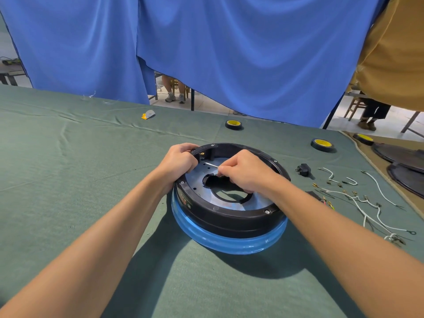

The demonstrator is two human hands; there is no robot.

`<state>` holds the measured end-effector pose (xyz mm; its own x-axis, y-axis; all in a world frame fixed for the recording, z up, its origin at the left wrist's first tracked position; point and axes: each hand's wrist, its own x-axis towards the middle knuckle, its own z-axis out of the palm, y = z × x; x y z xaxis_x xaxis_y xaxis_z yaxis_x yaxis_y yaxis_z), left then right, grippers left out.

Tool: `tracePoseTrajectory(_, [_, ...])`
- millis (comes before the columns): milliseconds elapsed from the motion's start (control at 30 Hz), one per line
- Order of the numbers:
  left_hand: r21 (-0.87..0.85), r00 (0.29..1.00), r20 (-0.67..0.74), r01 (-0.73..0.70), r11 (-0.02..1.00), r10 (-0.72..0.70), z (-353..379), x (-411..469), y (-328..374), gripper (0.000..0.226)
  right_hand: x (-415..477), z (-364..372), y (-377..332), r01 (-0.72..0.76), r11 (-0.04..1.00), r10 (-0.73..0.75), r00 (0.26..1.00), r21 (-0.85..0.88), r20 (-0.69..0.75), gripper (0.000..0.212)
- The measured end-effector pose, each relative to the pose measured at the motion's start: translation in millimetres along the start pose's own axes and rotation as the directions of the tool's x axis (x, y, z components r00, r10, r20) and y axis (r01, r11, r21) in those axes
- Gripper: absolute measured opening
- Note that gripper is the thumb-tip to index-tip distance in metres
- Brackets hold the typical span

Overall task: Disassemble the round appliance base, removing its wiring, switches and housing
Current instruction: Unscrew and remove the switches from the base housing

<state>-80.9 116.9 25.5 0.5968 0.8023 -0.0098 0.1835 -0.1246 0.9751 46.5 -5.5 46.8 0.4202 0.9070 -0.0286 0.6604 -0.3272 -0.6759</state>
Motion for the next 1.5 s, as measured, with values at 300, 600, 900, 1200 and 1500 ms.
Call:
tracePoseTrajectory(300, [0.002, 1.0, 0.01, 0.0, 1.0, 0.0, -0.9, -2.4, 0.5, 0.051, -3.5, 7.7, 3.1, 0.159, 0.956, -0.192, 0.974, -0.248, -0.117, 0.042])
tracePoseTrajectory(600, [0.01, 1.0, -0.025, 0.014, 1.0, -0.014, 3.3, -2.1, 3.0, 0.049, 5.0, 8.4, -2.9, -0.032, 0.994, 0.022, 0.995, 0.103, 0.096, 0.03])
tracePoseTrajectory(900, [-0.042, 0.999, -0.029, 0.018, 0.999, -0.019, -0.6, -2.3, -0.7, 0.057, -11.5, -5.4, -2.3, 0.123, 0.941, -0.127, 0.992, -0.315, 0.007, 0.029])
tracePoseTrajectory(1200, [-0.05, 0.991, -0.131, 0.021, 0.999, -0.027, 4.9, -1.5, 2.3, 0.055, -93.5, -1.8, 19.8, -0.102, 0.846, -0.248, 0.792, -0.523, -0.557, 0.027])
tracePoseTrajectory(1500, [-0.072, 0.866, -0.481, 0.114, 0.991, -0.134, 13.3, -1.6, 0.8, 0.03, -81.3, 24.6, 18.0, -0.098, 0.994, 0.05, 0.774, -0.041, -0.631, 0.039])
